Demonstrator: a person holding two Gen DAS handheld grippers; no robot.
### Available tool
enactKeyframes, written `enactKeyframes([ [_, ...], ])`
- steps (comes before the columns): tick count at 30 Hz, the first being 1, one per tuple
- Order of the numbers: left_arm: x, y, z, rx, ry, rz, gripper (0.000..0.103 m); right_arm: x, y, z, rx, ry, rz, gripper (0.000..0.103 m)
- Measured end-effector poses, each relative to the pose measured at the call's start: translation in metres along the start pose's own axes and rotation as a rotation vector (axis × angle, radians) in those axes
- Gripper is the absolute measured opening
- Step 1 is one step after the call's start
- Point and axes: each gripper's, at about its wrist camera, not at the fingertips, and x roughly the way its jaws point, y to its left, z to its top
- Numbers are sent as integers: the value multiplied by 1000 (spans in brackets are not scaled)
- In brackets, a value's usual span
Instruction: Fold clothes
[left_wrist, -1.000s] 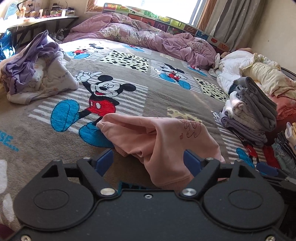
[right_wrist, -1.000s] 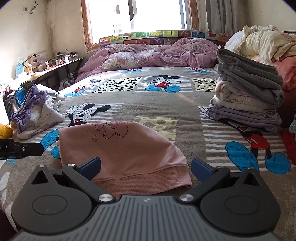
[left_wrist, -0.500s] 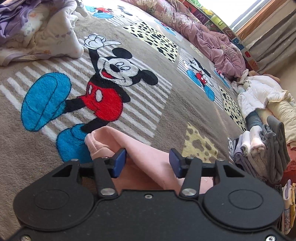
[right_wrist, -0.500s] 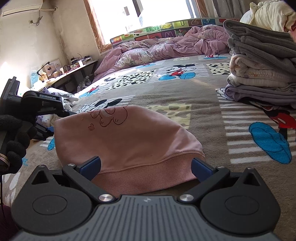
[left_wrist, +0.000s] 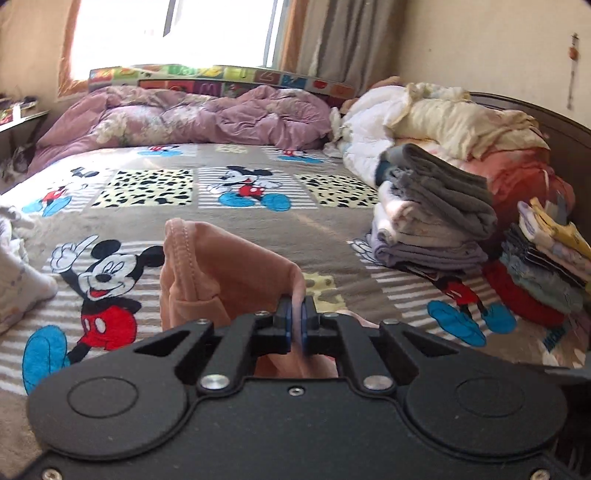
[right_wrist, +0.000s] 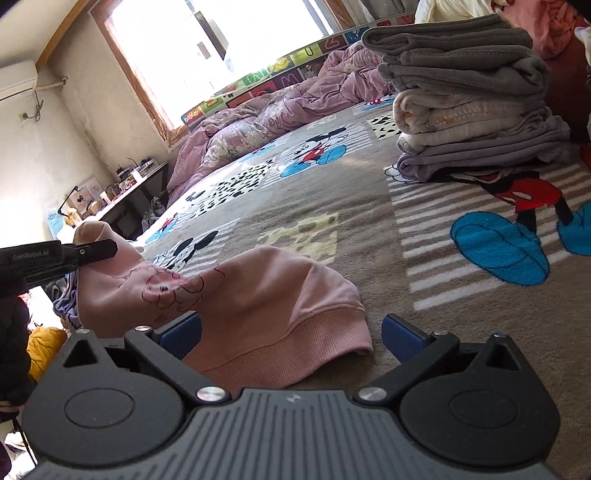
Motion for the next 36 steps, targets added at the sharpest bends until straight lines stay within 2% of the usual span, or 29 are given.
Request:
enactKeyframes([
  [4,-26,-42,-27,194,31,-118,2,-24,-11,3,88,-55,41,103],
  [9,-61,-75,-74,324,87,-199,1,-50,-8,-2,102,-143,58,103],
  [17,-98,-110,-141,496,223,-336,2,-59,25,-12,-18,-21,32,103],
  [20,-106,-110,-151,508,278,-390,11,-67,31,-15,-37,1,20,102],
  [21,-115,-108,-152,507,266,-406,14,-68,31,-15,-41,6,12,101],
  [23,-126,-98,-144,453,221,-410,28,-69,31,-15,-51,18,1,97],
  [26,-141,-77,-129,324,146,-400,32,-67,30,-11,-64,34,-8,91],
  [27,-142,-65,-124,259,123,-388,34,-66,32,-10,-73,39,-5,88],
  [29,-140,-43,-116,113,89,-347,46,-62,35,-8,-99,52,0,88],
  [32,-128,-9,-112,-115,78,-291,52,-47,48,-5,-146,93,4,87],
  [36,-107,26,-114,-363,100,-238,52,-11,75,-3,-197,180,12,87],
])
